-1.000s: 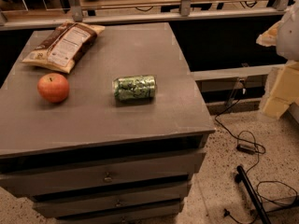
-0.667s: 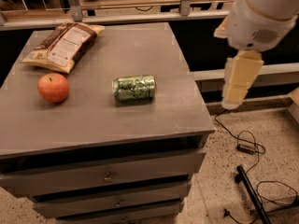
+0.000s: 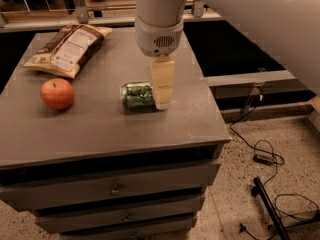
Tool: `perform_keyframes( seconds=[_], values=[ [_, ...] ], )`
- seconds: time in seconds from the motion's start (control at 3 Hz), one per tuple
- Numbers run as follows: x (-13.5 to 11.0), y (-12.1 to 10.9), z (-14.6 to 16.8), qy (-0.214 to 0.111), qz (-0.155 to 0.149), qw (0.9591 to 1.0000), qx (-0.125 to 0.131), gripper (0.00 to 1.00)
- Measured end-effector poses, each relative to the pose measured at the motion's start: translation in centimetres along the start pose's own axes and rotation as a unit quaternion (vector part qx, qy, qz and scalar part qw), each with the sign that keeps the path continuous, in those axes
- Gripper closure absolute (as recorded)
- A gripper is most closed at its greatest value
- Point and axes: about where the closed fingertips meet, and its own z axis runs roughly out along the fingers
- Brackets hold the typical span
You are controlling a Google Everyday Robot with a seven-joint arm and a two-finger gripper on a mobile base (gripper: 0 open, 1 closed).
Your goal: Place green can upright
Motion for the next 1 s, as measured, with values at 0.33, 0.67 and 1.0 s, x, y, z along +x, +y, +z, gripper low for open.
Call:
perform_keyframes(
  seconds=[0.33, 0.67, 1.0],
  values=[
    [-3.8, -1.7, 3.1, -0.004, -0.020, 0.9997, -0.016, 0.00],
    [-5.7, -2.3, 4.4, -0.009, -0.005, 0.9997, -0.023, 0.00],
    [-6.1, -2.8, 6.0, 0.006, 0.025, 0.9994, -0.024, 0.00]
  ],
)
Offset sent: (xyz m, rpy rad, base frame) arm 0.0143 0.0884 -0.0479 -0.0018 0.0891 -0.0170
